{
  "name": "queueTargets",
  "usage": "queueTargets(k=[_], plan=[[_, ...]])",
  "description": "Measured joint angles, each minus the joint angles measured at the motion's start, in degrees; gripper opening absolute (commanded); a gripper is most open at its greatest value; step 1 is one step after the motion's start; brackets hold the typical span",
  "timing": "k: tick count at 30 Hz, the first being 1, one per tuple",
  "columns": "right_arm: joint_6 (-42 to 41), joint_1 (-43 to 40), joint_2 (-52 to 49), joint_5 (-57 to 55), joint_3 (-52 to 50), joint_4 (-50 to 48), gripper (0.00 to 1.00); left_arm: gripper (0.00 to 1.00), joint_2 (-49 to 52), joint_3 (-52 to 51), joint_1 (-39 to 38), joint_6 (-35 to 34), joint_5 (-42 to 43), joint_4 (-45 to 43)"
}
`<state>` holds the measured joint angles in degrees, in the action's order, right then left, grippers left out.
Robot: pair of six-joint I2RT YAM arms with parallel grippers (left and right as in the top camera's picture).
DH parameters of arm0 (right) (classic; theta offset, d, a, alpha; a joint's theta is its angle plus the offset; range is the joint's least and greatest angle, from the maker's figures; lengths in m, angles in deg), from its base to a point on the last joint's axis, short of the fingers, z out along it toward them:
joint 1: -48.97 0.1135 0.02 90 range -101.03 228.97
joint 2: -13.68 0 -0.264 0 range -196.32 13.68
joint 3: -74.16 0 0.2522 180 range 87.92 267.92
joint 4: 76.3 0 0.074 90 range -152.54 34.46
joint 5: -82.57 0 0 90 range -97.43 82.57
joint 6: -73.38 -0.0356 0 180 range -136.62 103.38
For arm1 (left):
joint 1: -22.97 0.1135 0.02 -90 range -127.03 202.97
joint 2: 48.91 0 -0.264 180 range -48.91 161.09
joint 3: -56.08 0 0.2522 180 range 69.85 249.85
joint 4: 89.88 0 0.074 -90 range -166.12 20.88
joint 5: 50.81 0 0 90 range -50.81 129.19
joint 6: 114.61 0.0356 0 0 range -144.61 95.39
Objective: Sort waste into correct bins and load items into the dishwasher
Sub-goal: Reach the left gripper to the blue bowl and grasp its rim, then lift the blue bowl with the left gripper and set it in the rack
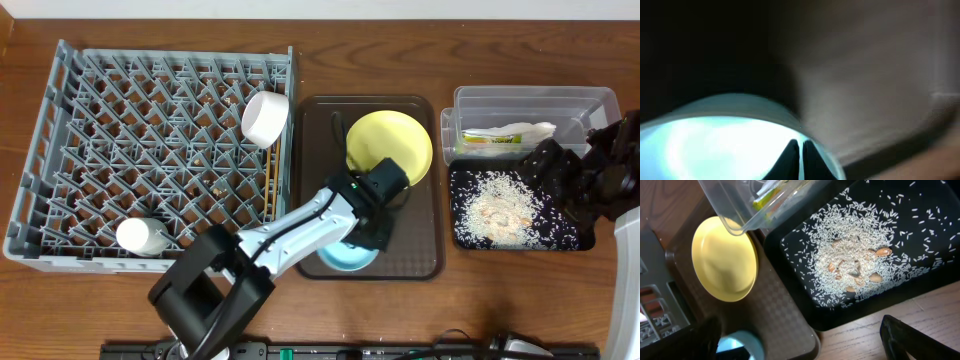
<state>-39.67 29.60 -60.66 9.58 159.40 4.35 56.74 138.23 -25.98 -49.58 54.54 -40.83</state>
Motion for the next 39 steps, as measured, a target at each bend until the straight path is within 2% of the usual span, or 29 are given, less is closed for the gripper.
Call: queueTargets(k=[2,6,7,8,10,13,19,27,32,34,36,37,39], plan=[[0.0,0.0,0.0,0.0,0.0,0.0,0.99,0.08,0.1,0.0,-0.2,2.4,4.6,-2.8],[0.0,0.0,0.0,0.0,0.0,0.0,0.99,0.08,0.0,0.9,-0.9,6.7,10.1,-1.7],[0.0,0.0,0.0,0.0,0.0,0.0,0.99,0.13,0.0,1.4,-1.0,7.5,10.6,-0.9],[0.0,0.0,0.0,0.0,0.0,0.0,0.99,0.23,0.0,2.1,-1.0,8.6,11.1,0.4],[0.0,0.0,0.0,0.0,0.0,0.0,0.99,0.36,-0.1,4.0,-1.0,10.0,11.0,4.0],[0.0,0.0,0.0,0.0,0.0,0.0,0.99,0.41,-1.2,6.7,-0.7,10.4,7.8,10.8],[0.0,0.0,0.0,0.0,0.0,0.0,0.99,0.42,-6.1,8.1,3.4,10.0,-1.7,16.9],[0.0,0.0,0.0,0.0,0.0,0.0,0.99,0.43,-3.6,4.0,7.4,10.0,-5.4,10.5],[0.0,0.0,0.0,0.0,0.0,0.0,0.99,0.43,1.7,2.2,7.4,10.4,-5.0,9.1],[0.0,0.0,0.0,0.0,0.0,0.0,0.99,0.31,3.8,2.2,7.4,10.5,-4.7,8.2],[0.0,0.0,0.0,0.0,0.0,0.0,0.99,0.12,5.1,2.2,7.4,10.6,-4.2,8.0],[0.0,0.0,0.0,0.0,0.0,0.0,0.99,0.08,5.4,2.2,7.4,10.6,-4.0,8.0],[0.0,0.0,0.0,0.0,0.0,0.0,0.99,0.08,5.3,2.2,7.3,11.1,-3.5,7.9]])
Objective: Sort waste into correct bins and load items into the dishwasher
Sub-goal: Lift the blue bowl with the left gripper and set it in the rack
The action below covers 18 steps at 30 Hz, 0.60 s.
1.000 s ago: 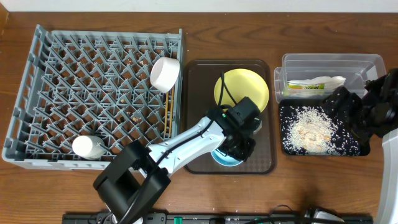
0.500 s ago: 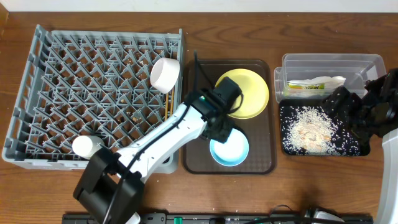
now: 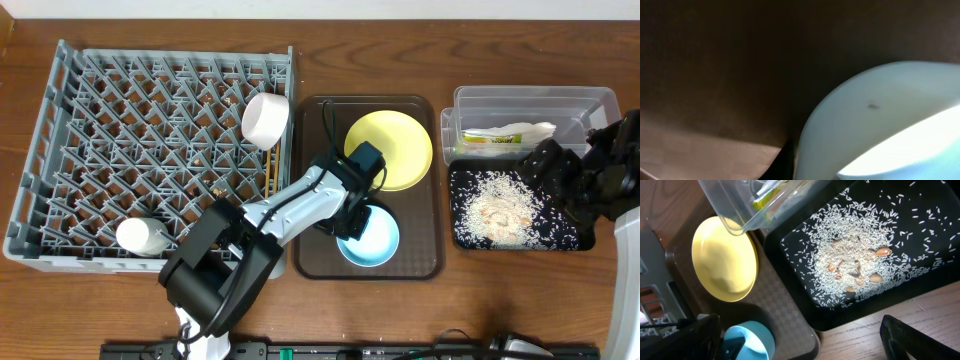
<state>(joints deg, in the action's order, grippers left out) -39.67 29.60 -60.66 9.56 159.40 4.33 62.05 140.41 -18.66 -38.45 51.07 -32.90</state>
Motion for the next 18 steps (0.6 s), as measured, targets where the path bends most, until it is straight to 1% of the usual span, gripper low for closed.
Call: queueTargets(k=[5,9,10,11,13,16,18], plan=[[0.0,0.0,0.0,0.0,0.0,0.0,0.99,0.07,-0.7,0.4,0.0,0.2,-0.1,1.8],[0.0,0.0,0.0,0.0,0.0,0.0,0.99,0.07,-4.5,2.6,0.0,-1.1,-5.1,7.3],[0.0,0.0,0.0,0.0,0.0,0.0,0.99,0.08,-6.8,4.3,0.0,-2.1,-8.7,10.0],[0.0,0.0,0.0,0.0,0.0,0.0,0.99,0.07,-7.6,4.9,0.0,-2.4,-9.9,11.0],[0.0,0.0,0.0,0.0,0.0,0.0,0.99,0.07,-11.6,7.3,-0.1,-4.3,-17.2,15.1],[0.0,0.0,0.0,0.0,0.0,0.0,0.99,0.07,-18.3,9.2,0.0,-7.6,-30.3,20.1],[0.0,0.0,0.0,0.0,0.0,0.0,0.99,0.07,-21.8,9.7,0.0,-10.5,-41.4,24.0]])
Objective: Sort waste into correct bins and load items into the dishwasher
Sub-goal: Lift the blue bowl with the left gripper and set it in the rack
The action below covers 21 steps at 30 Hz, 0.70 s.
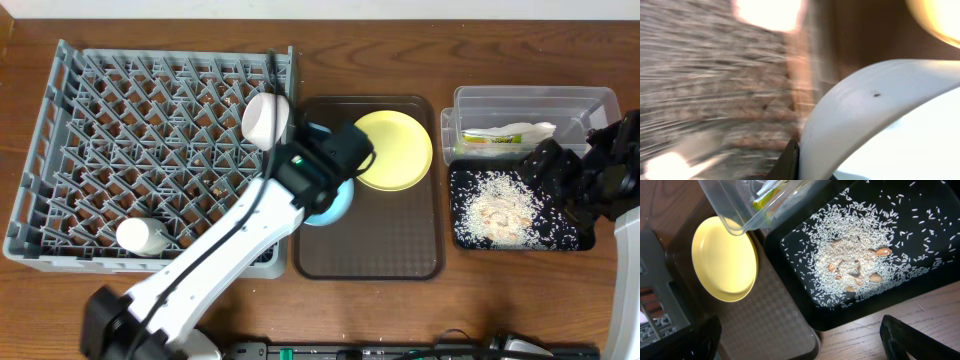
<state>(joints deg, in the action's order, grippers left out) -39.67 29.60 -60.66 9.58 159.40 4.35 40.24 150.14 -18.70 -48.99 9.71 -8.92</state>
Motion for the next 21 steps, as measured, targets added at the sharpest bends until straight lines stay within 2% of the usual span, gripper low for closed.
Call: queueTargets(k=[7,10,15,21], plan=[[0.0,0.0,0.0,0.0,0.0,0.0,0.99,0.08,0.1,-0.2,1.2,-4.6,-28.6,6.8],[0.0,0.0,0.0,0.0,0.0,0.0,0.99,0.07,1.5,-1.0,3.1,-5.9,-34.2,6.9],[0.0,0.0,0.0,0.0,0.0,0.0,0.99,0.07,5.5,-3.5,8.2,-8.2,-37.9,7.5],[0.0,0.0,0.0,0.0,0.0,0.0,0.99,0.07,11.2,-3.9,12.3,-11.5,-35.5,8.2]])
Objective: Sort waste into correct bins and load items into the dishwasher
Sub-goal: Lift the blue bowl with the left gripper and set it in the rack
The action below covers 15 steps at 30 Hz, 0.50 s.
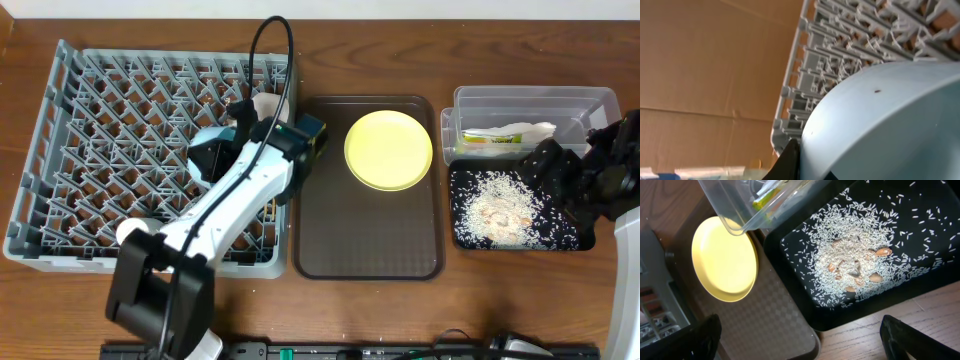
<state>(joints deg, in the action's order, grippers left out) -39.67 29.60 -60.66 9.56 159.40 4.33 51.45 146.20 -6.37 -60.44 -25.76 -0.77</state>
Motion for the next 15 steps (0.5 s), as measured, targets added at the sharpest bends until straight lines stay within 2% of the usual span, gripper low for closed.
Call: queueTargets(k=[8,15], plan=[[0.0,0.0,0.0,0.0,0.0,0.0,0.99,0.07,3.2,-0.1,0.0,-2.7,5.0,0.5],[0.0,0.0,0.0,0.0,0.0,0.0,0.99,0.08,3.4,-0.9,-0.4,-4.7,6.0,2.3]])
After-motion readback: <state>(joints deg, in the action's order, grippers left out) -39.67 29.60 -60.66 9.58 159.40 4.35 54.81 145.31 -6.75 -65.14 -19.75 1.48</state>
